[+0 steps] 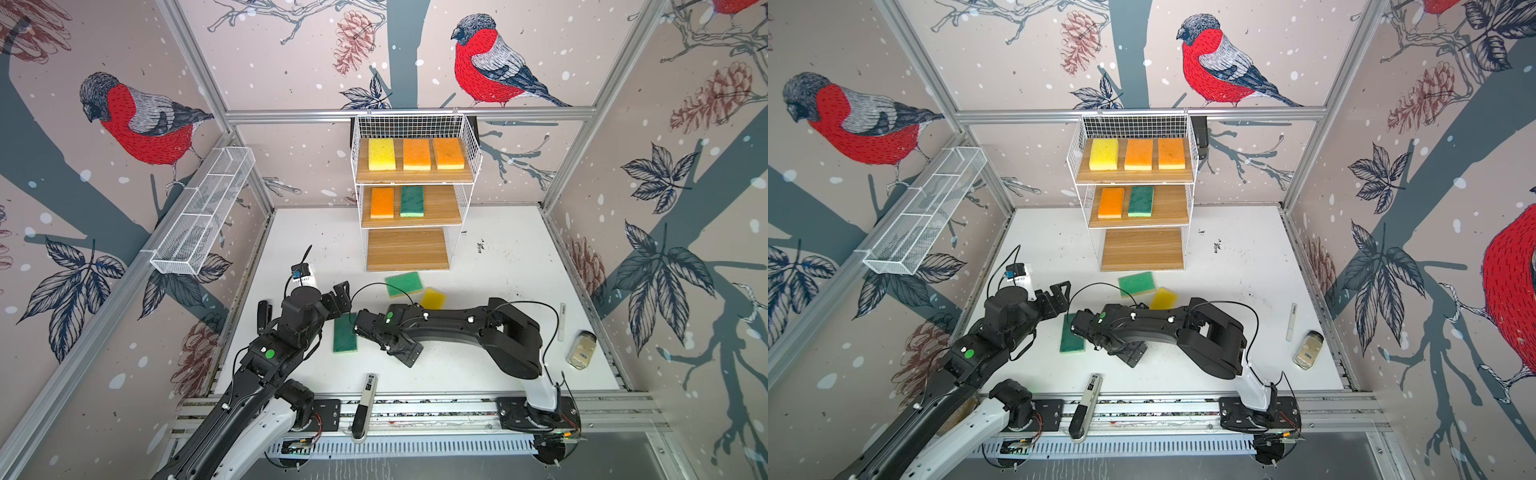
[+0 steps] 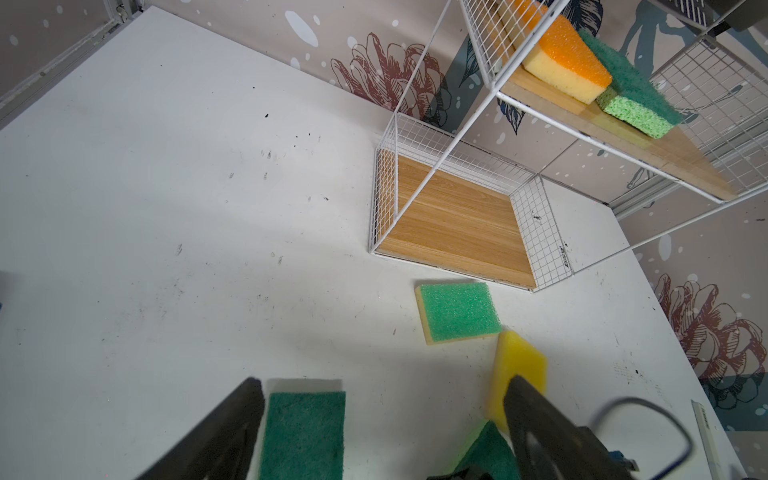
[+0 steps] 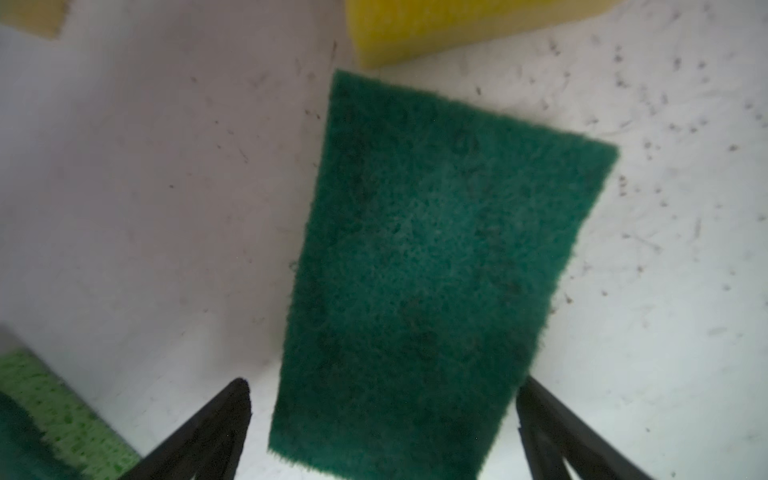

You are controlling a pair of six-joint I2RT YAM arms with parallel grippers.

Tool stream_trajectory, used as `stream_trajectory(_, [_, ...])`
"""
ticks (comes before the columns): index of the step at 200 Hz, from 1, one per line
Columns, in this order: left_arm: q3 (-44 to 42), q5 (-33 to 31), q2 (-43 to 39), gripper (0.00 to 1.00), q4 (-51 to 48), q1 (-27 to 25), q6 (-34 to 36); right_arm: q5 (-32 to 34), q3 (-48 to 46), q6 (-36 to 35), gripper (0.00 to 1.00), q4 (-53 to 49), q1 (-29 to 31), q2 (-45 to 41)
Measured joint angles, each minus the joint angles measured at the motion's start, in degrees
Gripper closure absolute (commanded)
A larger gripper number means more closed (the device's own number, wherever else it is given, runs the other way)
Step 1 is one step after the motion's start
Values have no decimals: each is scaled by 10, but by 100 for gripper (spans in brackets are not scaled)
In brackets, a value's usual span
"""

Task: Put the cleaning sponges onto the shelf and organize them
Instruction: 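Close the right gripper on the dark green scouring sponge on the table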

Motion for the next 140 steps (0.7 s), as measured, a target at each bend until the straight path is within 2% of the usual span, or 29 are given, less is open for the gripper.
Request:
stream_trajectory(25, [0,0,2,9,0,4,0,-8,1,-5,0,0,-4,2])
stream_trajectory(62, [0,2,6,9,0,9,0,-21,-7,-15,10,-1,-8,-2])
stream_trajectory(140, [0,17,14,9,2,17,3,-28,-90,-32,21,0,1,-56])
